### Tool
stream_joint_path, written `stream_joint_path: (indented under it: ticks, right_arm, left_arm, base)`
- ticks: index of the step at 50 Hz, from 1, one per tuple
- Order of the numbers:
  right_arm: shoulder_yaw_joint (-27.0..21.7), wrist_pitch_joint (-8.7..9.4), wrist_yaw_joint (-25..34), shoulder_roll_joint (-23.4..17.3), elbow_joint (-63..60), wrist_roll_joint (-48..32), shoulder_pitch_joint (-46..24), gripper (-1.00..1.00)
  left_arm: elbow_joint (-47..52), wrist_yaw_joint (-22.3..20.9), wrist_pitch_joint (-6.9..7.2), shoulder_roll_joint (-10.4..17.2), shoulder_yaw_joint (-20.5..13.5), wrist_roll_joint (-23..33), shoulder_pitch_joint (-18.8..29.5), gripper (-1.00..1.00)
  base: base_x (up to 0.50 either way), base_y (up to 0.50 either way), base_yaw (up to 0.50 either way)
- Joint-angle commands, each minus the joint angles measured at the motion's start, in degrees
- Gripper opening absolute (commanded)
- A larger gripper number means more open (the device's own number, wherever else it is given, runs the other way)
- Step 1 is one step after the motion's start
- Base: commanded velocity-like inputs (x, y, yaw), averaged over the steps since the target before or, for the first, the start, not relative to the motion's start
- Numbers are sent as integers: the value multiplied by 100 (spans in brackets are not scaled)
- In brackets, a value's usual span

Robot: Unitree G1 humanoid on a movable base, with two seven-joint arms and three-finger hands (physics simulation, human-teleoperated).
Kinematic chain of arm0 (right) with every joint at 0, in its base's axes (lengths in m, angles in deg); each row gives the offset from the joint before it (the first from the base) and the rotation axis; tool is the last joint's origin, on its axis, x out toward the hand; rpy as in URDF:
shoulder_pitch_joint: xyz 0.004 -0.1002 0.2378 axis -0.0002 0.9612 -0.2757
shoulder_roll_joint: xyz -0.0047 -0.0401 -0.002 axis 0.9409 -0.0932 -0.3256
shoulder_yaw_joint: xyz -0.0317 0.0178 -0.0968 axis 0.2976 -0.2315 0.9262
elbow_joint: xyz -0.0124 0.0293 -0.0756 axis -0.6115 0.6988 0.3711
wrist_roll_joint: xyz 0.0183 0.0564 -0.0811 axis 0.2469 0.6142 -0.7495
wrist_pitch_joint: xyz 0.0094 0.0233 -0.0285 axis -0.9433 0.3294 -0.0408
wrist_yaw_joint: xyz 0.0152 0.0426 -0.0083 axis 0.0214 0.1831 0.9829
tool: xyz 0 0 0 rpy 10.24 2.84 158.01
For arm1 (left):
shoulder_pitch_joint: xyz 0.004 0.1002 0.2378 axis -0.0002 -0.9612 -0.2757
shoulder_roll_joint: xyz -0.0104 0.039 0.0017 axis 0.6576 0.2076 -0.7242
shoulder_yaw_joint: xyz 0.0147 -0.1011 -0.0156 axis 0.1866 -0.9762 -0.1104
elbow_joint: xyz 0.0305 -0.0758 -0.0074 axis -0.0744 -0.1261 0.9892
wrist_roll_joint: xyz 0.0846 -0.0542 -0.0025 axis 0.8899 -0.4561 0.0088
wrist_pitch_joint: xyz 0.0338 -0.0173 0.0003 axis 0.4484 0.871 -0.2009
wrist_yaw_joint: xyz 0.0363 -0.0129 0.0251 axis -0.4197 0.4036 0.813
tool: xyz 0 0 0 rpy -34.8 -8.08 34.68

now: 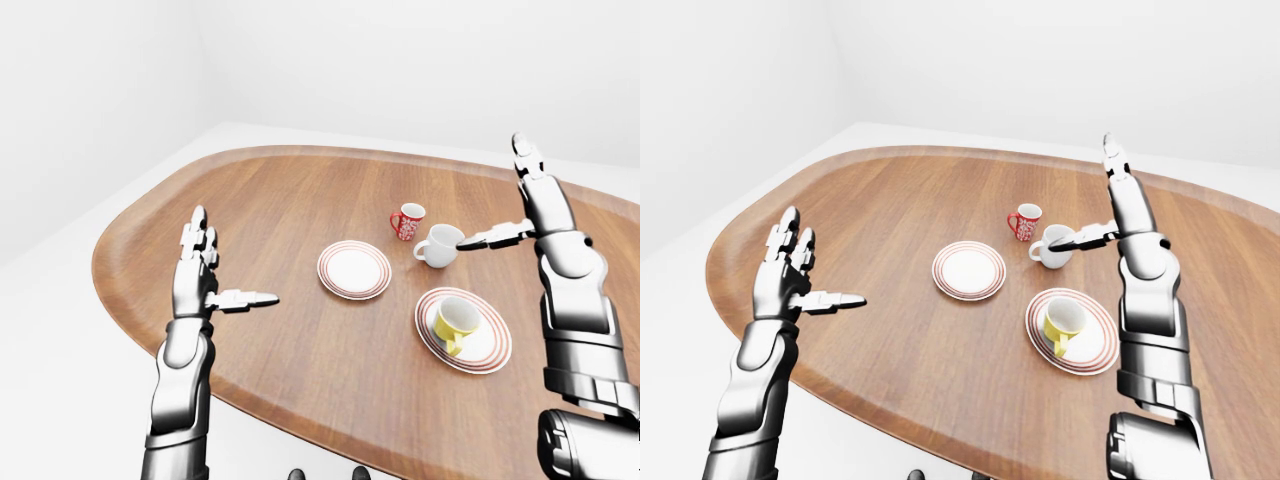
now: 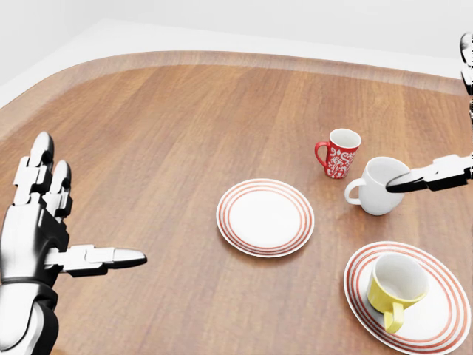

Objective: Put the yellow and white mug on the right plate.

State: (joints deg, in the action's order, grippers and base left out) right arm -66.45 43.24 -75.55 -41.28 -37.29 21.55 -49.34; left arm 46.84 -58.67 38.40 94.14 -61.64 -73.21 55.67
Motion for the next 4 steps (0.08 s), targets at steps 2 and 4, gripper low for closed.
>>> stream_joint_path:
  ticks: [2, 4]
  right_arm:
    - [21, 0, 367, 359, -1573, 27, 229, 100]
    - [58, 0, 383, 431, -1814, -23, 234, 100]
  left_arm:
    - [37, -5, 0, -9, 9, -1, -9, 100]
    - [39, -8, 0, -11, 10, -2, -16, 100]
  base:
    - [0, 0, 0]
    - [0, 0, 0]
